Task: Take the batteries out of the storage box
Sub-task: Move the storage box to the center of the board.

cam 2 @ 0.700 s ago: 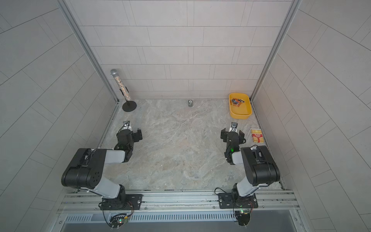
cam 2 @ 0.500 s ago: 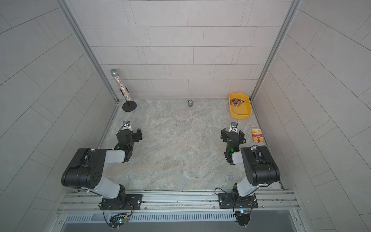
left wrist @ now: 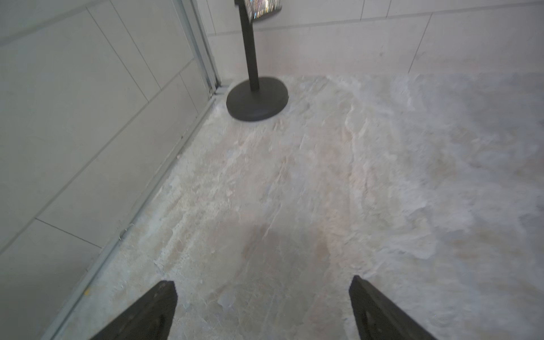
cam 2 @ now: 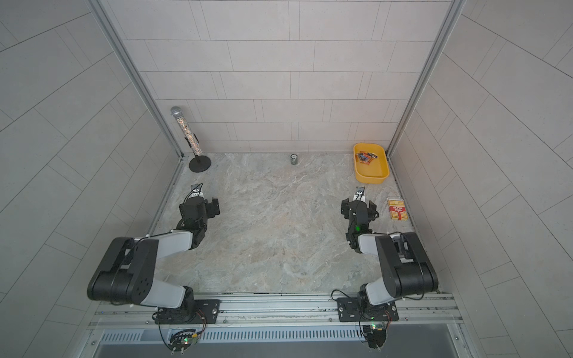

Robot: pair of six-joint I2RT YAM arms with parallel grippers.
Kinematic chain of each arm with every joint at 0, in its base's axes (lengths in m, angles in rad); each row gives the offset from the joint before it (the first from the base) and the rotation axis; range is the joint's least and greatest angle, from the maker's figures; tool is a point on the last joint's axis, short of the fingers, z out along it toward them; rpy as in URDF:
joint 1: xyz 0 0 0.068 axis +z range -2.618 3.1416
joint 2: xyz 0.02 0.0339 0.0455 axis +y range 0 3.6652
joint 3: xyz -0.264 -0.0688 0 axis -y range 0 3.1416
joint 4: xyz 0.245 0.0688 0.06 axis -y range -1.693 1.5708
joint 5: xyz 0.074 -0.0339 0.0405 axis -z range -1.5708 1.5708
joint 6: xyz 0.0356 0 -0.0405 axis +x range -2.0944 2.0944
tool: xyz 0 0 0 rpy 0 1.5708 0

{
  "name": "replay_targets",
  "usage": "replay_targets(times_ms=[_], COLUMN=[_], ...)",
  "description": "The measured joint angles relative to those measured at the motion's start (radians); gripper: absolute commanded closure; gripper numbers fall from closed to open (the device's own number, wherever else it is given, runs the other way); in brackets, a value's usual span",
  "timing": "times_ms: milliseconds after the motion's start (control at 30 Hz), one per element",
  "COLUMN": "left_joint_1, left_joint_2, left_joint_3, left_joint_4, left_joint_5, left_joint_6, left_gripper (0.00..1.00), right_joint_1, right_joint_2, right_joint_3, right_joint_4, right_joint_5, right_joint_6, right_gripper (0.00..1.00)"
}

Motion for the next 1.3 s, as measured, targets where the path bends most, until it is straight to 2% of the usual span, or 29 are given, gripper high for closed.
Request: replay_targets(times_ms=[67,133,200,267,333,467,533,667,733,867,967,1200,1300], left_joint_1=[-0.043,-0.101,-0.175,-0.266,-0.364,-0.495,-0.512,-0.505,-0.504,-0.503,-0.507,-0.507,-0.507], left_joint_2=[-0.065,-0.055,0.031,0.142,0.243,0.402,0.476,0.600,0.636,0.646,0.644,0.644,0.644], left_joint_3=[0.139,0.358,0.641,0.892,1.072,1.211,1.244,1.321,1.359,1.389,1.389,1.361,1.341], left_joint_4=[-0.113,-0.236,-0.384,-0.501,-0.607,-0.772,-0.842,-0.958,-0.997,-1.031,-1.035,-1.055,-1.065], left_joint_5=[0.002,0.023,0.063,0.113,0.158,0.280,0.341,0.447,0.484,0.528,0.540,0.542,0.536], left_joint_6=[-0.047,-0.087,-0.103,-0.102,-0.092,-0.089,-0.108,-0.143,-0.158,-0.168,-0.170,-0.169,-0.164], left_gripper=[0.00,0.00,0.00,0.01,0.01,0.02,0.04,0.05,0.06,0.06,0.06,0.06,0.06], right_joint_1=[0.010,-0.007,-0.036,-0.066,-0.095,-0.148,-0.170,-0.198,-0.208,-0.216,-0.218,-0.217,-0.217], right_joint_2=[-0.044,-0.016,0.092,0.202,0.286,0.519,0.701,1.007,1.101,1.188,1.206,1.211,1.224], right_joint_3=[0.150,0.406,0.737,0.998,1.167,1.494,1.736,2.109,2.186,2.204,2.203,2.203,2.203], right_joint_4=[-0.141,-0.341,-0.562,-0.734,-0.873,-1.212,-1.379,-1.631,-1.707,-1.798,-1.831,-1.829,-1.818], right_joint_5=[-0.016,-0.056,-0.109,-0.150,-0.181,-0.216,-0.217,-0.221,-0.221,-0.222,-0.222,-0.230,-0.234], right_joint_6=[0.039,0.092,0.136,0.159,0.165,0.138,0.117,0.077,0.050,-0.008,-0.049,-0.114,-0.134], right_gripper=[0.02,0.03,0.07,0.07,0.07,0.10,0.16,0.17,0.17,0.20,0.26,0.46,0.50])
